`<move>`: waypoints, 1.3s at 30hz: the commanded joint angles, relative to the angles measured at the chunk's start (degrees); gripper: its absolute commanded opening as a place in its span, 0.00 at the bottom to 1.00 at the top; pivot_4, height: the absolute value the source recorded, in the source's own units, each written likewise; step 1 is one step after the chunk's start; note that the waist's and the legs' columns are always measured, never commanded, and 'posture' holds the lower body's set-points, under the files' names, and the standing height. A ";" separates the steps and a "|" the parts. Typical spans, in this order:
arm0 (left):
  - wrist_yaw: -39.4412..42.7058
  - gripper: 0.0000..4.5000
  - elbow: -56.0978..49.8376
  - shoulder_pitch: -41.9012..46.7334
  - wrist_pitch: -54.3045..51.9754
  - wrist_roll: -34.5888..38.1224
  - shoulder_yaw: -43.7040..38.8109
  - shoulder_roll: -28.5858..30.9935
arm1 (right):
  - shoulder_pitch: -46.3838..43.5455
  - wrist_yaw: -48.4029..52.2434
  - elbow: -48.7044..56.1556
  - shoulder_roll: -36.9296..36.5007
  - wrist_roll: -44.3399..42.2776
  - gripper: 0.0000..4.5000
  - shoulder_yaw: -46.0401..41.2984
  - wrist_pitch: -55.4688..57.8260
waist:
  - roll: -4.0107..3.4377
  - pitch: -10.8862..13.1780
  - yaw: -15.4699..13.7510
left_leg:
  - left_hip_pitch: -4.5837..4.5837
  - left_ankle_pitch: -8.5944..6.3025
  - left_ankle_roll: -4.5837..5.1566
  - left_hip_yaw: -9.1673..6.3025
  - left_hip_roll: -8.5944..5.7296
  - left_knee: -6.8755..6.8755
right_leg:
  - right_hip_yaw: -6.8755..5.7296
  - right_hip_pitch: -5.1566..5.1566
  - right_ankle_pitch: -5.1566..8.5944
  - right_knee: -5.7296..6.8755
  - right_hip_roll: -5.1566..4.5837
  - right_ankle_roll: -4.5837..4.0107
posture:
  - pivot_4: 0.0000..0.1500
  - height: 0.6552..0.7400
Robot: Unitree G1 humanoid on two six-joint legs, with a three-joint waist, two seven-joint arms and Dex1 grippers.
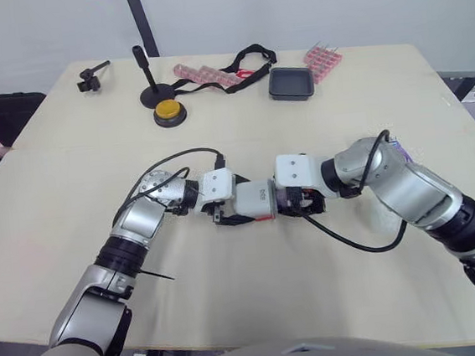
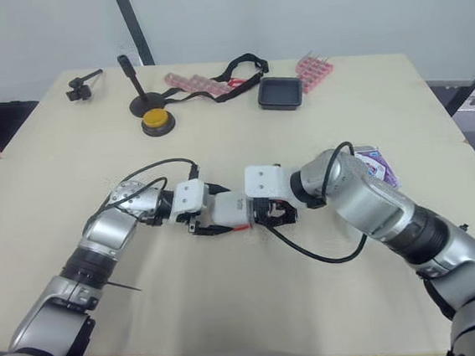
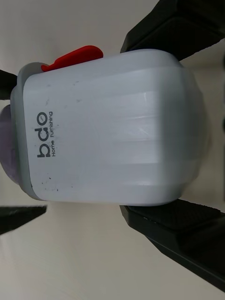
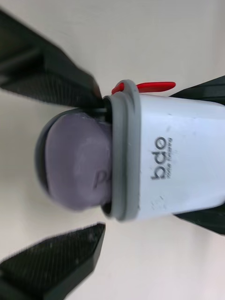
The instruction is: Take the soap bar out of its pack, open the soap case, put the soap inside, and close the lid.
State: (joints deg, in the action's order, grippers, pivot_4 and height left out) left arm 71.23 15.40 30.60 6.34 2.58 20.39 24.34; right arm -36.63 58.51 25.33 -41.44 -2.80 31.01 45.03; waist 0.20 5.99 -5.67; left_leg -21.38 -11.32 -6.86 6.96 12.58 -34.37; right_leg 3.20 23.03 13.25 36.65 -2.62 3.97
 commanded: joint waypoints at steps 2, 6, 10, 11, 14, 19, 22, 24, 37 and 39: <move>0.19 0.77 -2.68 -1.07 0.45 1.06 -1.15 1.86 | 2.19 0.99 2.44 -4.67 -1.53 0.99 -6.61 -1.92 | 0.00 0.00 -0.29 | 0.00 0.00 0.00 0.00 0.00 0.00 | 0.01 0.00 0.00 0.00 0.00 0.00 | 1.00 0.99; -0.11 0.77 -3.08 -1.43 0.58 1.08 -1.25 2.62 | 5.18 1.60 1.74 -7.61 -1.43 0.99 -7.86 -4.27 | 0.00 0.00 -0.51 | 0.01 0.00 0.00 0.00 0.00 -0.02 | 0.01 0.00 0.00 -0.09 -0.01 0.00 | 1.00 0.99; -0.39 0.77 -2.87 -0.84 0.68 1.27 -1.29 2.44 | 7.42 1.28 0.30 -7.86 1.12 0.99 -5.08 -6.42 | 0.00 0.00 -0.41 | 0.00 0.00 0.00 0.00 0.00 -0.02 | 0.02 0.00 0.00 -0.09 -0.01 0.00 | 1.00 0.99; -0.49 0.77 -2.78 -0.61 0.76 1.29 -1.32 2.33 | 7.46 1.06 -0.06 -7.38 1.53 0.99 -4.48 -6.35 | 0.00 0.00 -0.35 | 0.00 0.00 0.00 0.00 0.00 -0.02 | 0.02 0.00 0.00 -0.09 -0.01 0.00 | 1.00 0.99; -0.83 0.77 -2.53 0.01 1.16 1.13 -1.25 1.90 | 6.86 0.29 -1.41 -5.12 2.03 0.87 -3.39 -5.14 | 0.00 0.00 -0.19 | -0.01 0.00 0.00 0.00 0.00 -0.02 | 0.04 0.00 0.00 -0.10 0.00 0.00 | 1.00 0.99; -1.11 0.77 -2.75 0.46 0.80 1.17 -1.21 1.31 | 4.37 0.15 -1.90 -1.12 1.47 0.52 -2.38 -1.94 | -0.02 0.01 -0.14 | 0.01 0.01 0.01 0.01 0.00 -0.03 | 0.03 0.00 0.00 -0.07 0.00 -0.01 | 1.00 0.99; -1.74 0.77 -2.58 0.67 0.87 0.64 -0.97 1.03 | 3.90 1.49 -0.97 -0.84 1.48 0.30 -1.23 -2.51 | -0.02 0.01 -0.29 | 0.02 0.01 0.01 0.00 0.00 -0.03 | 0.01 0.00 0.00 -0.02 0.00 -0.01 | 1.00 0.99; -1.90 0.77 -2.49 0.66 1.05 0.36 -0.85 1.10 | 3.30 1.97 -0.48 -0.61 1.48 0.15 -0.75 -2.46 | -0.02 0.01 -0.44 | 0.01 0.01 0.02 0.01 0.00 -0.03 | 0.01 0.00 0.00 0.01 0.00 0.00 | 1.00 0.99; -3.03 0.77 -3.43 0.54 0.02 0.78 -0.42 0.05 | 1.20 1.37 2.00 2.94 -0.80 0.00 -2.27 0.84 | -0.02 0.01 -0.39 | 0.01 0.01 0.01 0.00 0.00 -0.03 | 0.01 0.01 0.00 0.01 0.00 0.00 | 1.00 0.99; -2.89 0.77 -3.22 0.53 0.05 0.80 -0.45 0.18 | 2.51 1.56 2.37 1.23 -0.21 0.00 -2.36 -0.20 | -0.02 0.01 -0.45 | 0.01 0.01 0.01 0.00 0.00 -0.03 | 0.01 0.00 0.00 0.00 0.00 0.00 | 1.00 0.99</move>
State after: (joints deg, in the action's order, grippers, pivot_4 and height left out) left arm 68.64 14.60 30.33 5.78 2.54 20.24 25.39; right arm -33.80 60.05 24.38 -39.96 -2.07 30.61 46.32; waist 0.18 6.00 -6.12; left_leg -21.37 -11.31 -6.84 6.96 12.58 -34.40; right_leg 3.20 23.03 13.25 36.65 -2.61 3.96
